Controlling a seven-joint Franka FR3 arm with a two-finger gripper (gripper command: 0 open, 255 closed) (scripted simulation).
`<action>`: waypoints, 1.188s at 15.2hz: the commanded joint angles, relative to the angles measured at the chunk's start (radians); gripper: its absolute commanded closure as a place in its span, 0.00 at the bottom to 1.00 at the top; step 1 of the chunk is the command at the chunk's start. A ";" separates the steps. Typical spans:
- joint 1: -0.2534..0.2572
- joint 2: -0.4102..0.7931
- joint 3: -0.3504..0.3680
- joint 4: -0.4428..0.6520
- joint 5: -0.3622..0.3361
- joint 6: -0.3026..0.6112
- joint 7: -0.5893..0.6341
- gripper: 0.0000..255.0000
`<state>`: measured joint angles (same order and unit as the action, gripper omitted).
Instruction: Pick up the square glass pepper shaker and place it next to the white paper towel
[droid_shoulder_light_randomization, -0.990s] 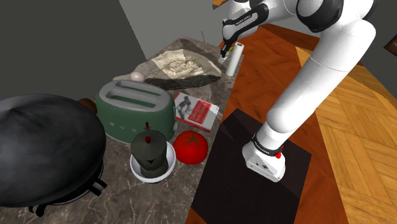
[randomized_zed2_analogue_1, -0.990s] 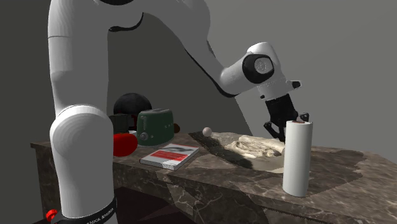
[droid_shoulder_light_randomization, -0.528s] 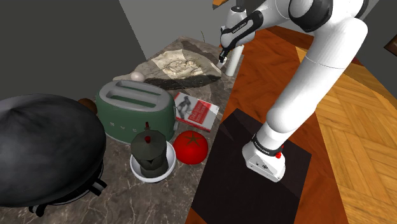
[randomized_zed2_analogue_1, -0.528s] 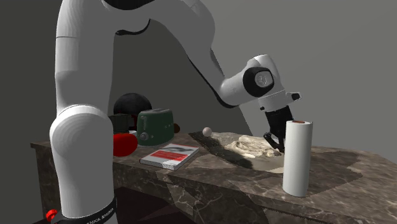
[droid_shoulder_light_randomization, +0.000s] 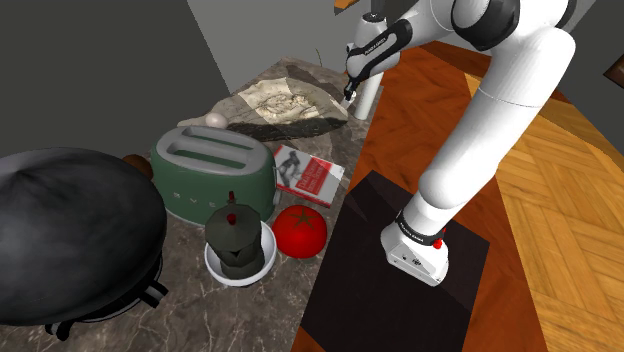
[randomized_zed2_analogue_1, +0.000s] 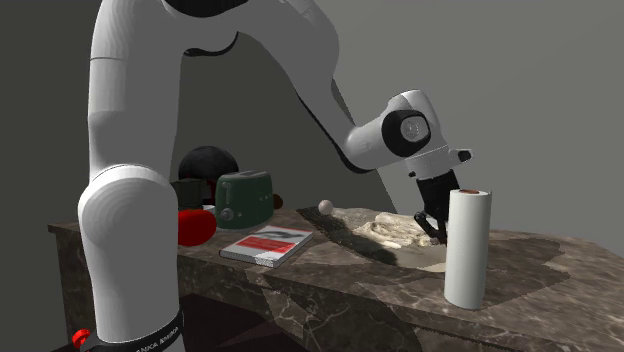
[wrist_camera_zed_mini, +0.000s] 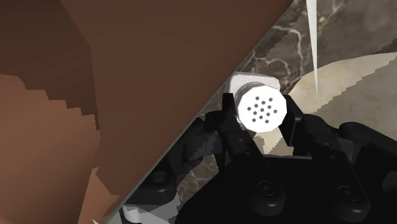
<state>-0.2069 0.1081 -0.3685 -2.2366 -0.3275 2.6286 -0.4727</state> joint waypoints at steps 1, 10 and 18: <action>0.000 0.000 0.000 0.000 0.000 0.000 0.000 0.00; 0.021 -0.119 0.009 -0.006 -0.031 -0.116 0.021 0.00; 0.020 -0.119 0.010 -0.006 -0.031 -0.116 0.021 0.00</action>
